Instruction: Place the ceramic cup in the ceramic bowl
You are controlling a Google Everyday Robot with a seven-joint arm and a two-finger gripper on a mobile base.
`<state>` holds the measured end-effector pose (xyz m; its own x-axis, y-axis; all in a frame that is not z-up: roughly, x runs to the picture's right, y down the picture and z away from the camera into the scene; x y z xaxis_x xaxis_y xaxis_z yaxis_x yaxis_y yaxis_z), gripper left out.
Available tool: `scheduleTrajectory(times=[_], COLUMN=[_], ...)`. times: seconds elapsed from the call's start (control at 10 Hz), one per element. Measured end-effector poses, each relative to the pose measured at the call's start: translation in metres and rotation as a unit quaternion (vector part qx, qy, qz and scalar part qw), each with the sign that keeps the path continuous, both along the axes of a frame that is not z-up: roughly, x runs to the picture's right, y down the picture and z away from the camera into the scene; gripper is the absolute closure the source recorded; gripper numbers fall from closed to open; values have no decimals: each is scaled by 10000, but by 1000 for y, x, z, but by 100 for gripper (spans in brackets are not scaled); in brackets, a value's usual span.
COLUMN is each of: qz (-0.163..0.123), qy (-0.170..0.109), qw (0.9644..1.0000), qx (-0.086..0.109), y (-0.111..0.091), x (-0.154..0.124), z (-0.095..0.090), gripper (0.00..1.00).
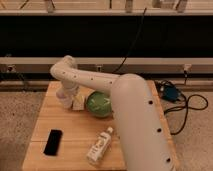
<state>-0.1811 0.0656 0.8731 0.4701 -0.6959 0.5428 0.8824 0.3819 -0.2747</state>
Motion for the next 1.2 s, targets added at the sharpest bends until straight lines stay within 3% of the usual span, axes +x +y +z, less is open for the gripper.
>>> scheduleTrajectory(times=[0.4, 0.9, 1.2], qz=[56, 329, 503], qy=[0, 1, -26], qw=[10000, 9995, 9987], qx=[-20, -35, -67], y=[1, -24, -30], x=[5, 58, 68], z=[2, -5, -9], gripper=[96, 98, 98])
